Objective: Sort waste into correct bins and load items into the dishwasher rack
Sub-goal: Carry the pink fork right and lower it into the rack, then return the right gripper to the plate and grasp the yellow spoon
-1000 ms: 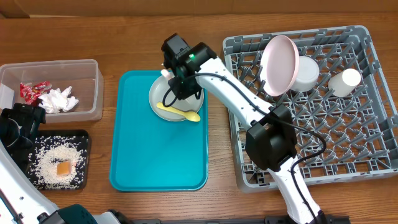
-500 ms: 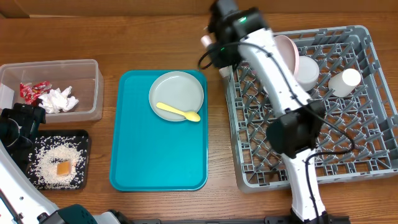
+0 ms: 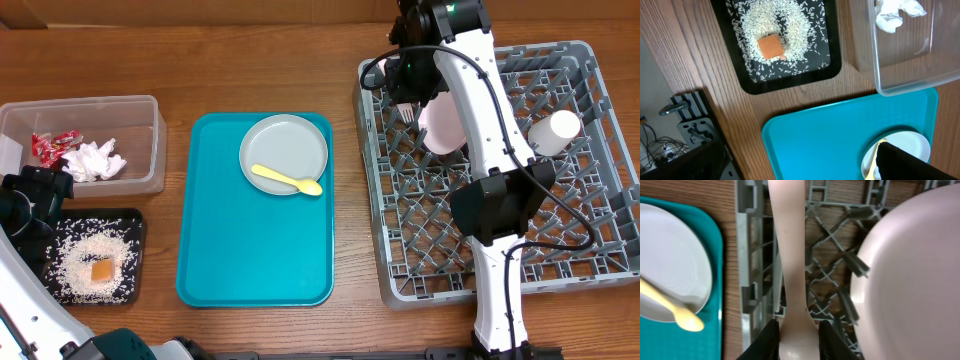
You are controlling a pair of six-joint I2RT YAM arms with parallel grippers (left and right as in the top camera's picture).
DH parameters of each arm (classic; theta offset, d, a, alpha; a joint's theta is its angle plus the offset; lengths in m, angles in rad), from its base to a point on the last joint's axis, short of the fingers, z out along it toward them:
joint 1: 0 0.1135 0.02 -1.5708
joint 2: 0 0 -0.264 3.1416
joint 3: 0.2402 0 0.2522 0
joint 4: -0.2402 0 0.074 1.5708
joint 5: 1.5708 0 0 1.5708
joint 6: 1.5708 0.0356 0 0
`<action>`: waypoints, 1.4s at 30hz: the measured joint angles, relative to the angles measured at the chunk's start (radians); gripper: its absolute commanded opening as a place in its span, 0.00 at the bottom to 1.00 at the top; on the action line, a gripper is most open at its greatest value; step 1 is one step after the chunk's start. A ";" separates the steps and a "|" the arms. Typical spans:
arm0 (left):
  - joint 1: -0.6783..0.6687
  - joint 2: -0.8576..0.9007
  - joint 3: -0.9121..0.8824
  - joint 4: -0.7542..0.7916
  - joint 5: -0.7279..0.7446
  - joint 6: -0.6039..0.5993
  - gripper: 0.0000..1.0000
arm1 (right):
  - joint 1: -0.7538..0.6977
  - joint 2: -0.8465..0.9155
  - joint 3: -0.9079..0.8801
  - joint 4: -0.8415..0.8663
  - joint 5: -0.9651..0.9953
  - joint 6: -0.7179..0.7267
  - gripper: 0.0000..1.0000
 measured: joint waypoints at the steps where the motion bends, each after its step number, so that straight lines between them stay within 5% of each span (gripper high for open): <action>1: 0.000 0.000 0.000 0.000 0.000 0.000 1.00 | 0.000 0.000 0.000 0.000 -0.010 0.001 0.05; 8: 0.000 0.000 0.000 0.000 0.000 0.000 1.00 | 0.001 0.000 -0.036 0.001 -0.051 0.000 0.23; 14: 0.000 0.000 0.000 0.000 0.000 0.000 1.00 | 0.001 0.000 -0.094 0.002 -0.060 0.005 0.72; 18: 0.000 0.000 0.000 0.000 0.000 0.000 1.00 | 0.001 0.000 -0.097 0.010 -0.062 0.003 0.86; 31: 0.000 0.000 0.000 0.000 0.000 0.000 1.00 | 0.035 0.000 -0.077 0.013 -0.222 -0.019 0.89; 42: 0.000 0.000 0.000 0.000 0.000 0.000 1.00 | 0.317 0.000 -0.159 0.150 -0.272 -0.270 0.96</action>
